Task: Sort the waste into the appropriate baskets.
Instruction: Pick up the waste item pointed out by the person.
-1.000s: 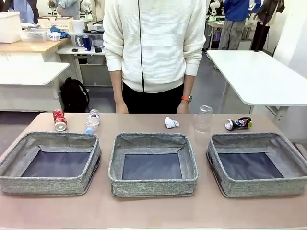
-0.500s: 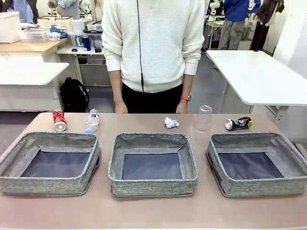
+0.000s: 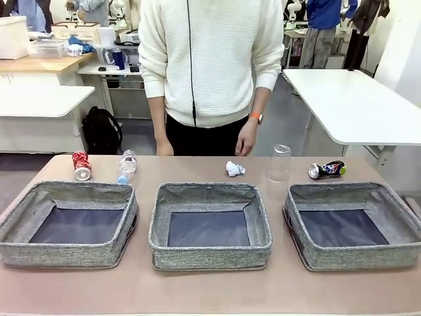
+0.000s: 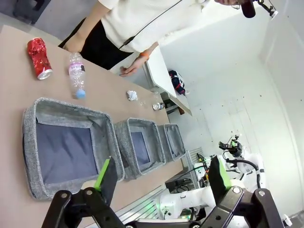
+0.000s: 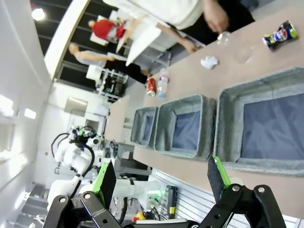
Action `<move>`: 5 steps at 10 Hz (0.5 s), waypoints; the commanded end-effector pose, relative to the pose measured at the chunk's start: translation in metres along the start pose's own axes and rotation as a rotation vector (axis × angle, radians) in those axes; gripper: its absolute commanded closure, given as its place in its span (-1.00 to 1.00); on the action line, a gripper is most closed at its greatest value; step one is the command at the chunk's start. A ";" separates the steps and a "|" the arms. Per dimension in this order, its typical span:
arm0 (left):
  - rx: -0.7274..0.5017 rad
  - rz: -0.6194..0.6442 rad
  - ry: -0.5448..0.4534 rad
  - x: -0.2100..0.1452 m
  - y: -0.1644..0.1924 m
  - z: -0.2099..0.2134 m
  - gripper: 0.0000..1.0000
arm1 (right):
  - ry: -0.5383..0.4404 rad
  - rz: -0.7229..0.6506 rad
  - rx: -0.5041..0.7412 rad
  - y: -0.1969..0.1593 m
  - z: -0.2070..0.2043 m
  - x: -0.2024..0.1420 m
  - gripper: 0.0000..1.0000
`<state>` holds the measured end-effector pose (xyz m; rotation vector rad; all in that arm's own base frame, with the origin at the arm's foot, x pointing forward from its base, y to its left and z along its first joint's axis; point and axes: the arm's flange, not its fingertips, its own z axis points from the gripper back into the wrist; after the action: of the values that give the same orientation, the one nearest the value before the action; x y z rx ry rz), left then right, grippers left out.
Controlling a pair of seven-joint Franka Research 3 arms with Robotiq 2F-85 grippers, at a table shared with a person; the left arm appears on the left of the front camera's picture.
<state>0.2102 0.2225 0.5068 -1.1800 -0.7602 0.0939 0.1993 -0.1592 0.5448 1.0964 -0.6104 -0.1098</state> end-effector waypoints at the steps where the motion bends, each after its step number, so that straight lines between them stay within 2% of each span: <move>1: -0.006 -0.020 0.000 0.002 -0.001 -0.001 -1.00 | -0.004 0.025 0.019 0.004 -0.001 0.005 -1.00; 5: -0.006 -0.020 0.000 0.002 -0.001 -0.001 -1.00 | -0.004 0.025 0.019 0.004 -0.001 0.005 -1.00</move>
<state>0.2114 0.2209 0.5056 -1.1763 -0.7529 0.0972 0.2017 -0.1571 0.5460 1.1023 -0.6108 -0.1107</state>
